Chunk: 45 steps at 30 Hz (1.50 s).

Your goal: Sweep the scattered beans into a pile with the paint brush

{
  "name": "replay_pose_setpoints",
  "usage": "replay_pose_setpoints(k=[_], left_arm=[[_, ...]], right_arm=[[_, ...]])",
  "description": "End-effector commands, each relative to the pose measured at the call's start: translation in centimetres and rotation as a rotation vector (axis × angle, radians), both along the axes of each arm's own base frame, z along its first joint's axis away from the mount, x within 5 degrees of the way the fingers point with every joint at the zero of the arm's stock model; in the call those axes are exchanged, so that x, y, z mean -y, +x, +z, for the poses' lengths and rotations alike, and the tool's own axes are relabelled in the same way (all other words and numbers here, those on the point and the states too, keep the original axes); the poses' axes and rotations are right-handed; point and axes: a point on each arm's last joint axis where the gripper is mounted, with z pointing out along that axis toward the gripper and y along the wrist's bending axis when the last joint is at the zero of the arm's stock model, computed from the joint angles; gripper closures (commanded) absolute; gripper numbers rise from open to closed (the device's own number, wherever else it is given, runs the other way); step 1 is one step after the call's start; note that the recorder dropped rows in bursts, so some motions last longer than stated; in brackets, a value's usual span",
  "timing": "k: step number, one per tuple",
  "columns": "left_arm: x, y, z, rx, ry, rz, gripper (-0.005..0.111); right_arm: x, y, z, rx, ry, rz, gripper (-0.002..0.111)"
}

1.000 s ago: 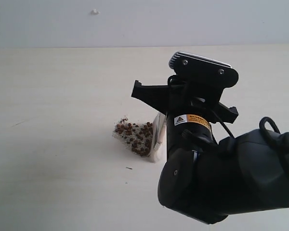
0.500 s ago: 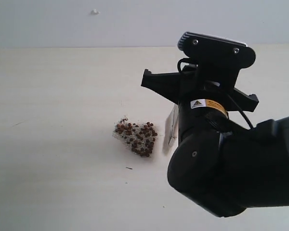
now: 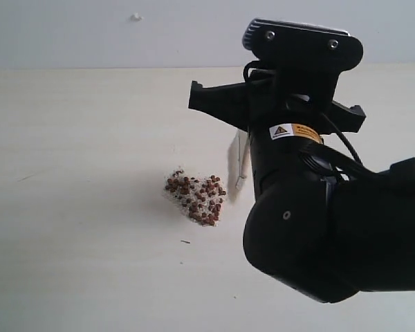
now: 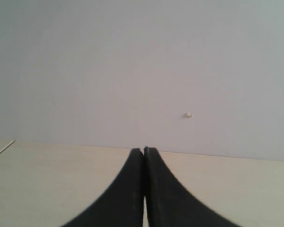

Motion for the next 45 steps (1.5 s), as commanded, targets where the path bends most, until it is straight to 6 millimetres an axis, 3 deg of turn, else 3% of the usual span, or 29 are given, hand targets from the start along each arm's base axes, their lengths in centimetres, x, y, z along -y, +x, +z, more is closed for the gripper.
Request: replay_pose_setpoints(k=[1,4,12,19,31,38,45], left_arm=[[0.0,0.0,-0.2,0.000,0.000,-0.004,0.107],[0.0,0.0,-0.2,0.000,0.000,-0.004,0.107],[0.0,0.0,-0.2,0.000,0.000,-0.004,0.107],[0.0,0.0,-0.2,0.000,0.000,-0.004,0.107],[0.0,0.0,-0.2,0.000,0.000,-0.004,0.107],[0.0,0.0,-0.2,0.000,0.000,-0.004,0.107],[0.0,0.0,-0.2,0.000,0.000,-0.004,0.107]], right_arm=[[0.1,0.1,0.2,-0.031,-0.100,-0.037,0.108],[0.0,0.1,-0.2,-0.048,-0.117,-0.048,0.108],[-0.9,0.6,-4.2,-0.088,-0.091,-0.065,0.108],[-1.4,0.7,-5.2,-0.086,-0.001,-0.046,0.108],[-1.7,0.7,-5.3,-0.070,0.125,-0.037,0.108],[-1.1,0.7,-5.1,-0.079,0.082,-0.088,0.108],[-0.5,0.4,-2.3,-0.067,0.068,-0.082,0.108]])
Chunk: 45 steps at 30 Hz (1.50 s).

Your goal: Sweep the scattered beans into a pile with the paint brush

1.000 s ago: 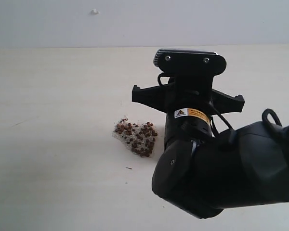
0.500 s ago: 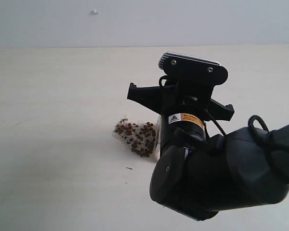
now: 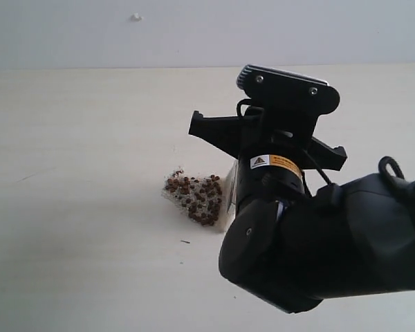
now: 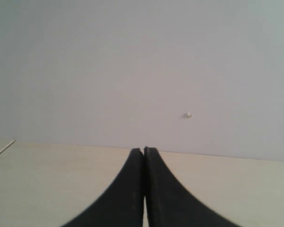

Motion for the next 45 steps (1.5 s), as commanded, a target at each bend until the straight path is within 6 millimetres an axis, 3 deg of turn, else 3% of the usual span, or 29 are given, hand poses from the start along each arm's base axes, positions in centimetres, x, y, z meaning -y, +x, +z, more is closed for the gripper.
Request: replay_pose_setpoints(k=[1,5,10,15,21,25,33,45], left_arm=[[0.0,0.0,-0.2,0.000,0.000,-0.004,0.107],[0.0,0.0,-0.2,0.000,0.000,-0.004,0.107],[0.0,0.0,-0.2,0.000,0.000,-0.004,0.107],[0.0,0.0,-0.2,0.000,0.000,-0.004,0.107],[0.0,0.0,-0.2,0.000,0.000,-0.004,0.107],[0.0,0.0,-0.2,0.000,0.000,-0.004,0.107],[0.0,0.0,-0.2,0.000,0.000,-0.004,0.107],[0.0,0.0,-0.2,0.000,0.000,-0.004,0.107]], right_arm=[[0.4,-0.2,2.4,0.026,0.006,0.009,0.108],[0.8,-0.4,3.9,0.056,0.041,0.011,0.108],[-0.1,-0.3,4.2,0.107,0.125,0.087,0.108],[-2.6,0.4,3.0,0.166,0.328,0.184,0.108],[-7.2,2.8,1.2,0.167,0.322,0.162,0.108],[-9.0,4.0,-0.2,0.134,0.286,0.078,0.108],[-9.3,4.3,-1.5,0.092,0.178,0.017,0.108],[-9.2,2.8,-2.3,-0.022,0.080,-0.049,0.108]])
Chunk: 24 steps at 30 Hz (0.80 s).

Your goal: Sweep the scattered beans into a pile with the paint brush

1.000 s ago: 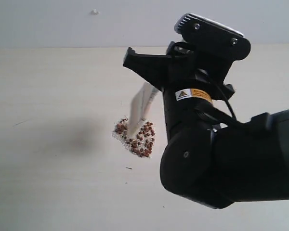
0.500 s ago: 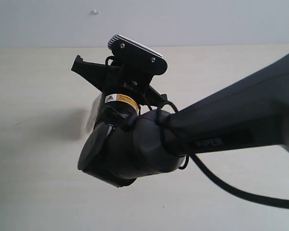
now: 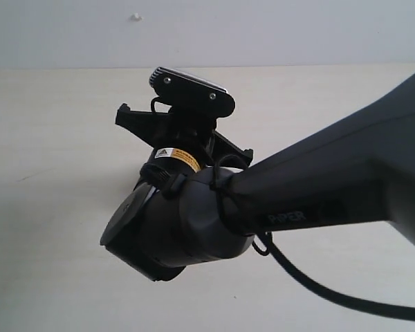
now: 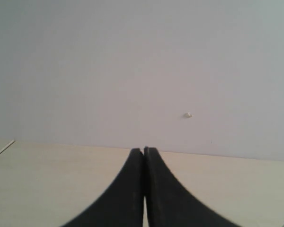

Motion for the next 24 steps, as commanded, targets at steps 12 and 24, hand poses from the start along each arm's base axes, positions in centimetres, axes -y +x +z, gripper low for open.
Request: replay_pose_setpoints(k=[12,24], left_arm=[[0.0,0.0,-0.2,0.000,0.000,-0.004,0.107],[0.0,0.0,-0.2,0.000,0.000,-0.004,0.107]], right_arm=[[-0.1,-0.9,-0.1,-0.069,-0.071,-0.023,0.108],[-0.8,-0.7,2.6,0.053,-0.049,0.077,0.108]])
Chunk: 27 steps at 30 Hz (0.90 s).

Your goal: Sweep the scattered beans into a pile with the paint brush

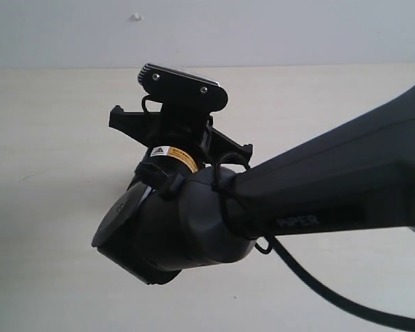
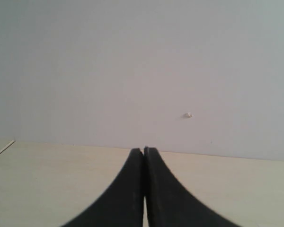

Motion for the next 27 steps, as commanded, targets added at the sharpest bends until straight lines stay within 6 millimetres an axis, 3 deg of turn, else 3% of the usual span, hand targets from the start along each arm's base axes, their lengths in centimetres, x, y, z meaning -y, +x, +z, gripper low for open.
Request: replay_pose_setpoints(k=[1,8,11,16,18,20,22,24,27], left_arm=[[0.0,0.0,-0.2,0.000,0.000,-0.004,0.107],[0.0,0.0,-0.2,0.001,0.002,-0.004,0.107],[0.0,0.0,-0.2,0.000,0.000,-0.004,0.107],[0.0,0.0,-0.2,0.000,0.000,-0.004,0.107],[0.0,0.0,-0.2,0.000,0.000,-0.004,0.107],[0.0,0.0,-0.2,0.000,0.000,-0.004,0.107],[0.0,0.0,-0.2,0.000,0.000,-0.004,0.107],[0.0,0.0,-0.2,0.000,0.000,-0.004,0.107],[0.0,0.0,-0.2,0.000,0.000,-0.004,0.107]], right_arm=[[-0.5,0.1,1.7,0.068,0.013,0.065,0.108],[-1.2,0.1,3.8,0.172,-0.017,0.166,0.108],[-0.9,-0.2,6.6,0.239,0.002,0.201,0.108],[1.3,-0.9,11.7,0.217,-0.300,0.177,0.108],[2.7,-1.4,13.5,0.185,-0.447,0.171,0.108],[4.5,-2.1,14.5,0.151,-0.485,0.162,0.108],[8.2,-3.6,15.5,0.122,-0.480,0.150,0.108],[12.0,-4.9,15.1,0.064,-0.450,0.173,0.108],[15.2,-5.9,14.3,-0.011,-0.400,0.297,0.108]])
